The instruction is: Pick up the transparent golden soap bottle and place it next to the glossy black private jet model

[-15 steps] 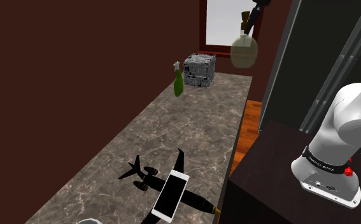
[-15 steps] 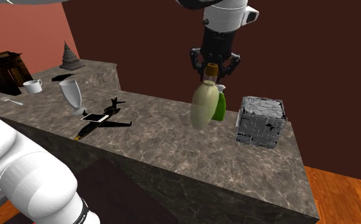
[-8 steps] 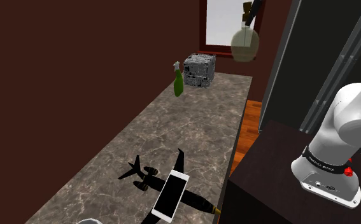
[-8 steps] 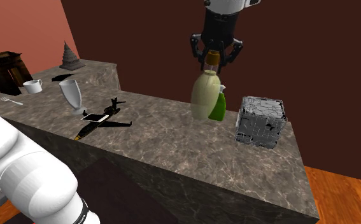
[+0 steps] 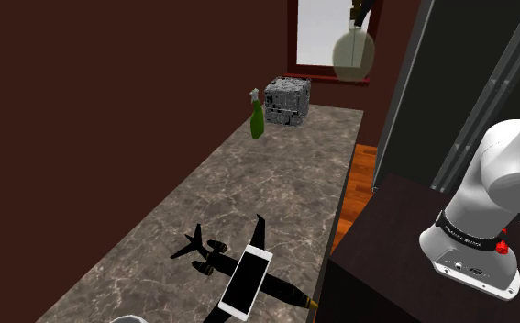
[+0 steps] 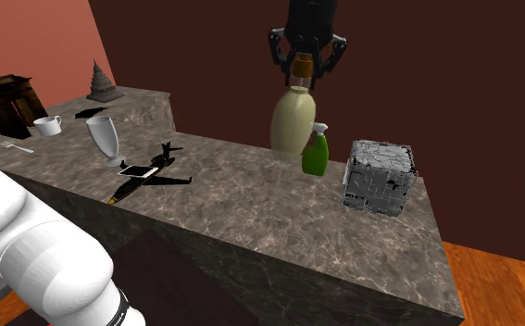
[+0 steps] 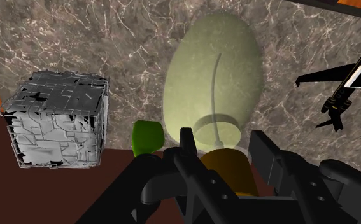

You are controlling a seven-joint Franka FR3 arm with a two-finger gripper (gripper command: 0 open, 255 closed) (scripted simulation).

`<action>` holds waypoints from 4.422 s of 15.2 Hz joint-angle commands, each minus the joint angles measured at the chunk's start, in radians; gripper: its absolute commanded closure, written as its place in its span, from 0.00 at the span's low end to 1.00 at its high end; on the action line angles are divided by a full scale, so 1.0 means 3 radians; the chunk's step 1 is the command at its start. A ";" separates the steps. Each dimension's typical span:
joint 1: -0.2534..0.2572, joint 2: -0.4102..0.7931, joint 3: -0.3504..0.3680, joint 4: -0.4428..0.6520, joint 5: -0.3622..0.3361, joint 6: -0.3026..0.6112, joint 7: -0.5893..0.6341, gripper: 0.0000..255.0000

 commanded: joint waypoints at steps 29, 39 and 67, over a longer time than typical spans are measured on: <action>0.0268 -0.1543 0.2283 -0.1480 0.0155 0.0367 0.2469 1.00; 0.0374 -0.1346 0.3050 -0.1233 0.0356 0.0487 0.3267 1.00; 0.1815 0.2410 0.5537 0.2134 -0.2786 -0.0301 0.6547 1.00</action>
